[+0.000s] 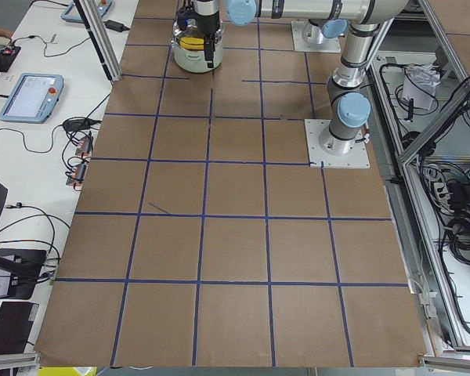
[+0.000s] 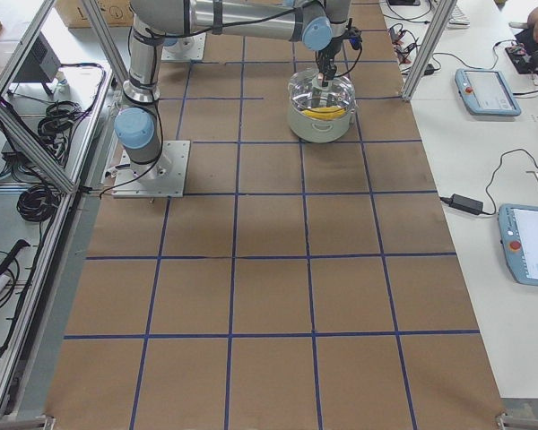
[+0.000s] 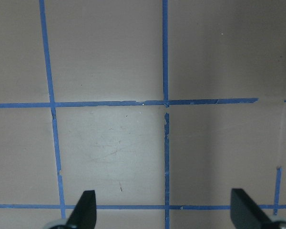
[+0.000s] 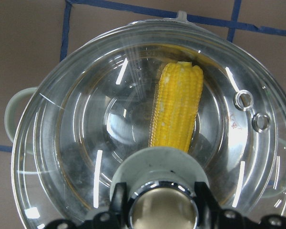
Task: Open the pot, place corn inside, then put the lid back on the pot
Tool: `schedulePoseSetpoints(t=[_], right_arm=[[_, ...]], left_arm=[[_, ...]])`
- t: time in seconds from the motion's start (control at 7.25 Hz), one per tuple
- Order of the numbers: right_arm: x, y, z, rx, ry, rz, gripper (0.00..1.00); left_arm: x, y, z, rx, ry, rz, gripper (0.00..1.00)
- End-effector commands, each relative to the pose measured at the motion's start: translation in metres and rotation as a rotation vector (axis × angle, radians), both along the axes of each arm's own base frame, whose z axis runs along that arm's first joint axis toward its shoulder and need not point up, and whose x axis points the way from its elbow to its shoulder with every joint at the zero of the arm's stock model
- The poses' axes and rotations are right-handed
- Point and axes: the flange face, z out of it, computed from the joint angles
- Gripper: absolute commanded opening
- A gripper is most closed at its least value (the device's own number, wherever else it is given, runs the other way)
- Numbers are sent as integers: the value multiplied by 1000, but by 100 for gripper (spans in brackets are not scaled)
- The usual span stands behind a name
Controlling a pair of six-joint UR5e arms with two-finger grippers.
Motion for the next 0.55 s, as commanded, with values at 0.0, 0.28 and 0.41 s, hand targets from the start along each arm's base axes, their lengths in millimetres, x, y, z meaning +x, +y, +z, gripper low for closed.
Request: schedulePoseSetpoints(t=[0.0, 0.28, 0.41], right_arm=[[3, -4, -11, 11, 3, 5, 51], [2, -6, -13, 6, 2, 5, 51], [3, -8, -14, -8, 0, 8, 51]], left_arm=[[0, -1, -3, 0, -3, 0, 100], [0, -2, -5, 1, -2, 4, 100], [0, -2, -5, 1, -2, 4, 100]])
